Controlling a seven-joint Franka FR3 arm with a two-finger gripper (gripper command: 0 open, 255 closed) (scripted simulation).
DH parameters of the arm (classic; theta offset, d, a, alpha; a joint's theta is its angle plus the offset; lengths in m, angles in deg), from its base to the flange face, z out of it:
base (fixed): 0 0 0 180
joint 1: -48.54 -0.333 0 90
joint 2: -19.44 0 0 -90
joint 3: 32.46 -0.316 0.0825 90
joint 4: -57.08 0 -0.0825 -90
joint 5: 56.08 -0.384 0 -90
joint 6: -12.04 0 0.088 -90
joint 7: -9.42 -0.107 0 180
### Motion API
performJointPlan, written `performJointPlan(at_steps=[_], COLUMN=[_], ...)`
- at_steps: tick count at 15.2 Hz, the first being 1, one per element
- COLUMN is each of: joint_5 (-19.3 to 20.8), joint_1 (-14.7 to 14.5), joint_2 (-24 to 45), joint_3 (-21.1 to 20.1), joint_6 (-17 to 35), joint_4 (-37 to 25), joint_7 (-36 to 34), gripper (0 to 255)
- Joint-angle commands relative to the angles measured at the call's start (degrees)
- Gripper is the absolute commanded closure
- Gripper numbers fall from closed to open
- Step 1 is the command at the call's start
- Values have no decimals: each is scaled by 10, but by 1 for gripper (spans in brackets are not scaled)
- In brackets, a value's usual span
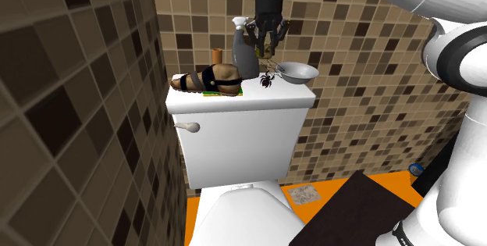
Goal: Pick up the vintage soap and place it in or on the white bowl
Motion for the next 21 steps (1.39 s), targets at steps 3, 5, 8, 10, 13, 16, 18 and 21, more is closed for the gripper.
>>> performJointPlan(at_steps=[3,5,8,10,13,16,18,21], joint_5=[-3,-8,-13,-15,-17,-20,-23,-27], joint_1=[20,41,70,89,115,140,142,145], joint_2=[-10,-24,-38,-44,-46,-49,-63,-80], joint_3=[9,19,35,46,62,78,79,80], joint_6=[-8,-3,1,3,2,11,34,65], joint_4=[-1,15,29,33,30,38,74,122], joint_7=[28,57,99,127,169,209,208,207], gripper=[255,255,255,255,255,255,255,255])
